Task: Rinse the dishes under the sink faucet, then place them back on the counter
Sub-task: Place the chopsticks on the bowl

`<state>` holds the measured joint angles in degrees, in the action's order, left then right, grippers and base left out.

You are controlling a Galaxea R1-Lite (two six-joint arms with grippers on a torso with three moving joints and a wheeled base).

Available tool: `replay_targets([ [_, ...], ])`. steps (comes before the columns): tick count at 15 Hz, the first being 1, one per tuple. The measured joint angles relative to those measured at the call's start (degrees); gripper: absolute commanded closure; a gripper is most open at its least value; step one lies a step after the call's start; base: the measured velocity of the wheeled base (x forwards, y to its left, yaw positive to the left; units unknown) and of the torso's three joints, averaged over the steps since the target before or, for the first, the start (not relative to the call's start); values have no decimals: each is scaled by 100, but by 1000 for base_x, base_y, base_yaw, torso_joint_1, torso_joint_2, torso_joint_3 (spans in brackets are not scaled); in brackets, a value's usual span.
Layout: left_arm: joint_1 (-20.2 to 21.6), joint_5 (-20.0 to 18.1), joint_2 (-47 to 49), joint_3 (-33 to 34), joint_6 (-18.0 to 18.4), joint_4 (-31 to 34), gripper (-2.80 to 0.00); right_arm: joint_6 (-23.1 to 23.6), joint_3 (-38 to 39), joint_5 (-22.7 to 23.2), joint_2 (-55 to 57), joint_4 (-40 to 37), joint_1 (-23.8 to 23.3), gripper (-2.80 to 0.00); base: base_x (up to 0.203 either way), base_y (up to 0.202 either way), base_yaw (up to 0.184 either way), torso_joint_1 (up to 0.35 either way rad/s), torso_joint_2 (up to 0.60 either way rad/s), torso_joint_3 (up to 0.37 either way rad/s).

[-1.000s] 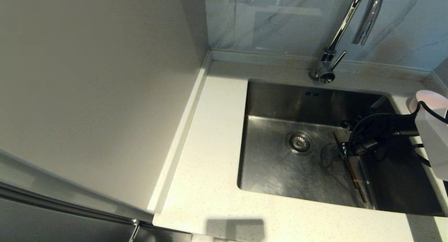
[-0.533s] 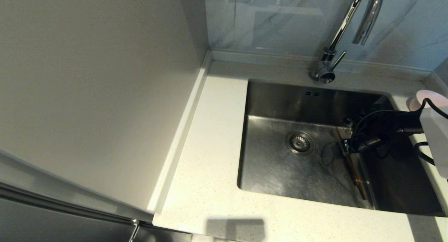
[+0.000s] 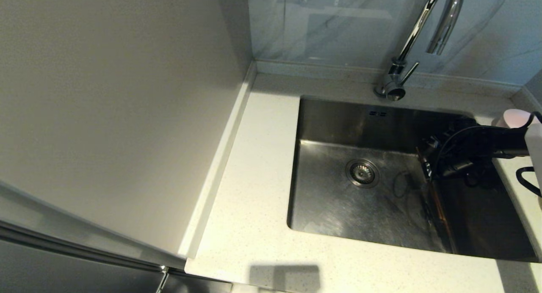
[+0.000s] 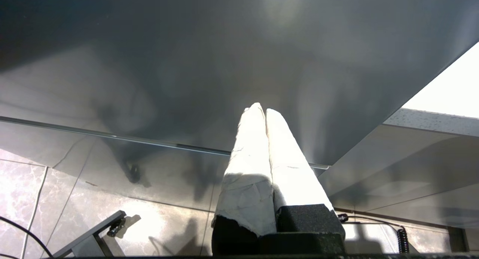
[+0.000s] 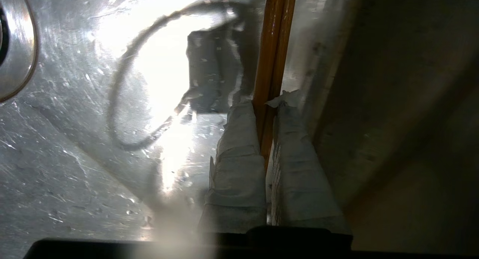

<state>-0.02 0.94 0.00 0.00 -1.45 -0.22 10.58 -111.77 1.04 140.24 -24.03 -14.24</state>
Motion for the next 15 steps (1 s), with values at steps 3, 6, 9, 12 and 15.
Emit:
replay_targets([
  [3,2,0,0,0,0,-2,0,-4,41,17,-66,5,-109,0,0,0,0,0,0,0],
  [6,2,-1,0,0,0,-2,0,-8,82,39,-142,4,-193,0,0,0,0,0,0,0],
  [9,2,0,0,0,0,-2,0,-22,114,39,-241,7,-216,0,0,0,0,0,0,0],
  [12,2,0,0,0,-2,-2,0,-13,230,53,-386,5,-221,0,0,0,0,0,0,0],
  [15,2,0,0,0,0,-1,0,-35,470,32,-765,7,-193,0,0,0,0,0,0,0],
])
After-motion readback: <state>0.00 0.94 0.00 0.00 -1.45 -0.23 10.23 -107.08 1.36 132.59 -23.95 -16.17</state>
